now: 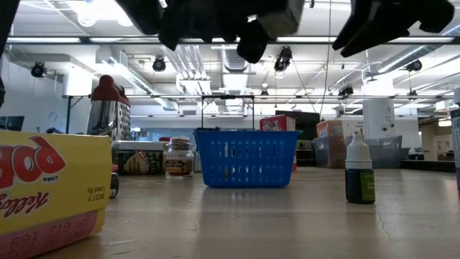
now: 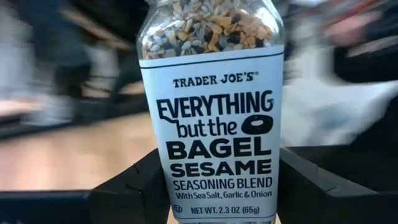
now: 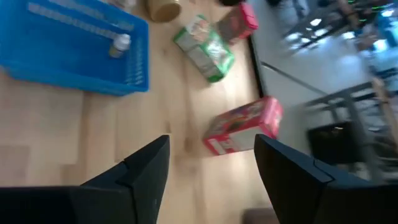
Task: Pick & Place Kitchen Items
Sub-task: Put the white seasoning bottle into the yellow bin
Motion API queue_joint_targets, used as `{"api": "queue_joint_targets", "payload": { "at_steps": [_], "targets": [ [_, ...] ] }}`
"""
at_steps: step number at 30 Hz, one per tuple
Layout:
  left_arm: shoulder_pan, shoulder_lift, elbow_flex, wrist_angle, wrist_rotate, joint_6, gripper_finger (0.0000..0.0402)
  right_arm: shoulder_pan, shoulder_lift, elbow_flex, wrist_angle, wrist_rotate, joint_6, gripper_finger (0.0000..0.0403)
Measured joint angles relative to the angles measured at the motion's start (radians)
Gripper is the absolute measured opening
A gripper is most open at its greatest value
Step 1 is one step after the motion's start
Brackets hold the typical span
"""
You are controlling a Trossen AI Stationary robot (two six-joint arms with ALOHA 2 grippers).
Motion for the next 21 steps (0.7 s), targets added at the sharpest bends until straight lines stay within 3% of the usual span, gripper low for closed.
{"api": "queue_joint_targets", "payload": {
  "at_steps": [5,9,21],
  "targets": [
    [-0.041,0.0,0.0,0.0,-0.379,0.155,0.0222,0.002,-0.096,-0.093,0.141,-0.017,-0.008,0.0204],
    [-0.065,0.0,0.0,0.022,-0.503,0.225,0.0222,0.002,-0.177,-0.208,0.34,-0.027,-0.073,0.0194],
    [-0.066,-0.001,-0.001,0.181,-0.533,0.266,0.021,0.001,-0.344,-0.576,1.297,-0.129,-0.422,0.0188]
  ]
}}
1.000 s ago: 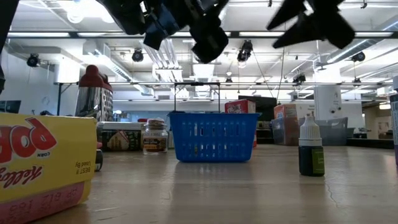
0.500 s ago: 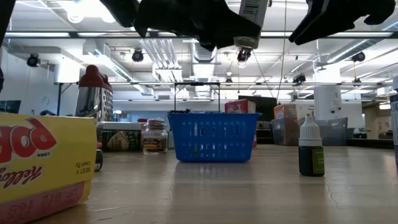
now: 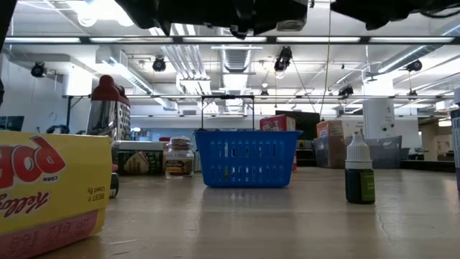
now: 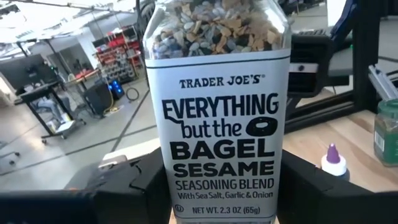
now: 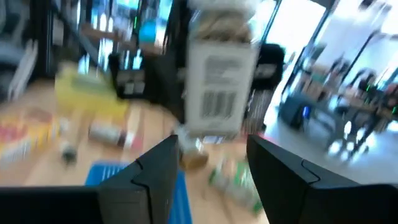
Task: Pick & Place Kitchen Items
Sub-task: Put the white seasoning bottle into the yellow bin
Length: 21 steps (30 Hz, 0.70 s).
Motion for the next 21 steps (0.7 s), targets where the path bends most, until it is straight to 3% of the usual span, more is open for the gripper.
{"api": "queue_joint_targets", "payload": {
  "at_steps": [5,11,21],
  "targets": [
    [0.0,0.0,0.0,0.01,0.016,0.008,0.0212,-0.016,0.005,-0.087,0.255,-0.004,-0.063,0.0215],
    [0.0,0.0,0.0,0.01,0.019,-0.012,0.0212,-0.046,0.038,-0.088,0.256,-0.074,-0.032,0.026],
    [0.001,0.005,0.0,0.007,0.021,-0.034,0.0213,-0.078,0.195,0.064,0.248,-0.079,-0.108,0.0321]
  ]
}}
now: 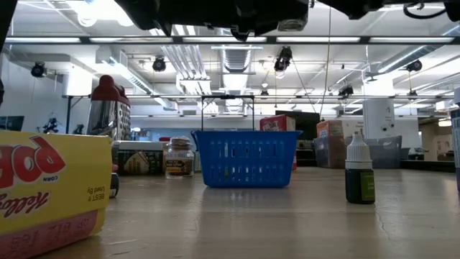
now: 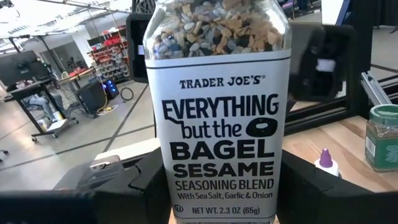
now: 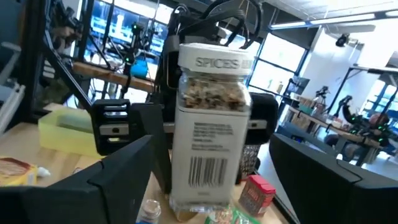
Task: Pick & Place Kitchen Items
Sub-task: Put the white seasoning bottle into the yellow bin
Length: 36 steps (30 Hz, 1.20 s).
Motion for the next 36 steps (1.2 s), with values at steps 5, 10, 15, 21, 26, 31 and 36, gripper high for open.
{"api": "queue_joint_targets", "payload": {
  "at_steps": [5,10,15,21,26,31,36],
  "targets": [
    [0.0,0.0,0.0,0.001,0.0,0.0,0.0213,-0.024,0.074,0.053,0.0,0.001,-0.002,0.0333],
    [0.0,0.0,0.001,0.003,0.001,0.008,0.0213,-0.053,0.126,0.084,0.0,0.001,0.0,0.0324],
    [0.0,0.001,0.008,0.005,0.001,0.032,0.0213,-0.071,0.163,0.119,0.001,-0.031,-0.006,0.0297],
    [0.0,0.001,0.007,0.004,0.002,0.033,0.0213,-0.076,0.176,0.121,0.001,-0.036,-0.022,0.025],
    [0.0,0.001,0.005,0.002,0.012,0.043,0.0213,-0.075,0.174,0.119,0.0,-0.051,-0.02,0.0203],
    [0.0,0.001,0.008,-0.001,0.012,0.042,0.0213,-0.075,0.174,0.119,-0.001,-0.055,-0.021,0.0202],
    [0.0,0.001,0.005,-0.002,0.009,0.035,0.0214,-0.075,0.174,0.119,-0.003,-0.055,-0.022,0.0204]
  ]
}}
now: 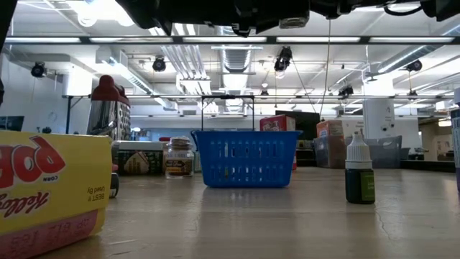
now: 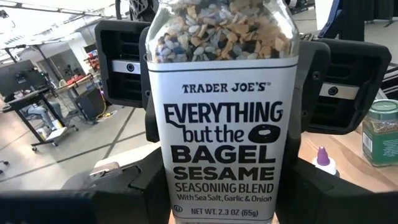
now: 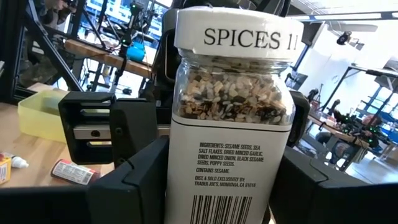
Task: Pick & Place Kitchen Items
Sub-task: Put the white seasoning bottle into the yellow bin
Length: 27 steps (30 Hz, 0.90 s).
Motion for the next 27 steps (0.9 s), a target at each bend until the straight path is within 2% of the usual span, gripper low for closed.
{"api": "queue_joint_targets", "payload": {
  "at_steps": [7,15,21,27],
  "targets": [
    [0.0,-0.001,0.037,-0.131,-0.016,-0.062,0.0232,0.0,0.0,-0.002,-0.02,0.011,-0.011,0.0202],
    [0.001,-0.021,0.137,-0.569,-0.126,-0.064,0.0279,0.0,-0.036,-0.002,-0.136,0.043,0.0,0.0203],
    [-0.003,-0.042,0.224,-0.865,-0.129,-0.076,0.0293,0.0,-0.106,0.0,-0.375,0.042,0.154,0.0203],
    [-0.007,-0.049,0.308,-0.973,-0.127,-0.074,0.0293,0.0,-0.138,0.0,-0.612,0.014,0.339,0.0202]
  ]
}}
